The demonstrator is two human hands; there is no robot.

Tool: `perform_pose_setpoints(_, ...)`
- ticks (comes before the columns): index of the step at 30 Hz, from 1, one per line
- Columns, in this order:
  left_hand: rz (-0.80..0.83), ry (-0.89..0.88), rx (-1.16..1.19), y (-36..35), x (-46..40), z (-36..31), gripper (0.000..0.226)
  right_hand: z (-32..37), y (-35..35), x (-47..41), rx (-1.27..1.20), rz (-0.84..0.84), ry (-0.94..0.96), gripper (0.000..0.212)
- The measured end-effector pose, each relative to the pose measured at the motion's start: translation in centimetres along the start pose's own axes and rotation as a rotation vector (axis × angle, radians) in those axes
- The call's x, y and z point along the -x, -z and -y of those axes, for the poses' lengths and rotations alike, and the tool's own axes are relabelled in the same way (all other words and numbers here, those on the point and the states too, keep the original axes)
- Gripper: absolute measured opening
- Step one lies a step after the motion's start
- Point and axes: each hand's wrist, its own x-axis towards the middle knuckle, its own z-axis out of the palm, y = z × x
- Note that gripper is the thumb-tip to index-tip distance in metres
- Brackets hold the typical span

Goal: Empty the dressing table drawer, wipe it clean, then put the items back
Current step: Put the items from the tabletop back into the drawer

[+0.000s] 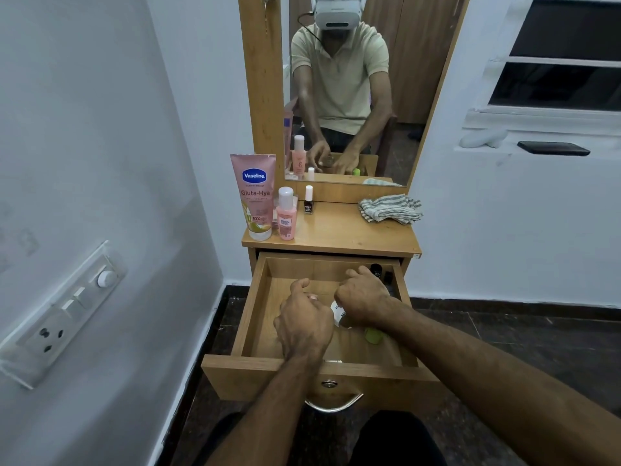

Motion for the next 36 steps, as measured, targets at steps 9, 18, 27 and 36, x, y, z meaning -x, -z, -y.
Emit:
perform_pose_setpoints(9, -0.036, 0.113, 0.137, -0.2, -0.7, 0.3, 0.033, -4.1, 8.7, -3.3, -0.598, -0.406, -0.242, 0.038)
perform_pose_setpoints(18, -0.075, 0.168, 0.261, -0.8, -1.5, 1.2, 0.03, -6.1, 11.5, -9.5, -0.63, -0.255, -0.245, 0.085)
perform_pose_setpoints(27, -0.082, 0.085, 0.216, -0.7, -1.3, 1.2, 0.032, -6.1, 11.6, -12.0, -0.73, -0.448, -0.339, 0.027)
perform_pose_setpoints(36, -0.072, 0.067, 0.221, -0.4, -1.1, 1.0, 0.032, -7.7, 11.1, -7.2, -0.804, -0.451, -0.247, 0.015)
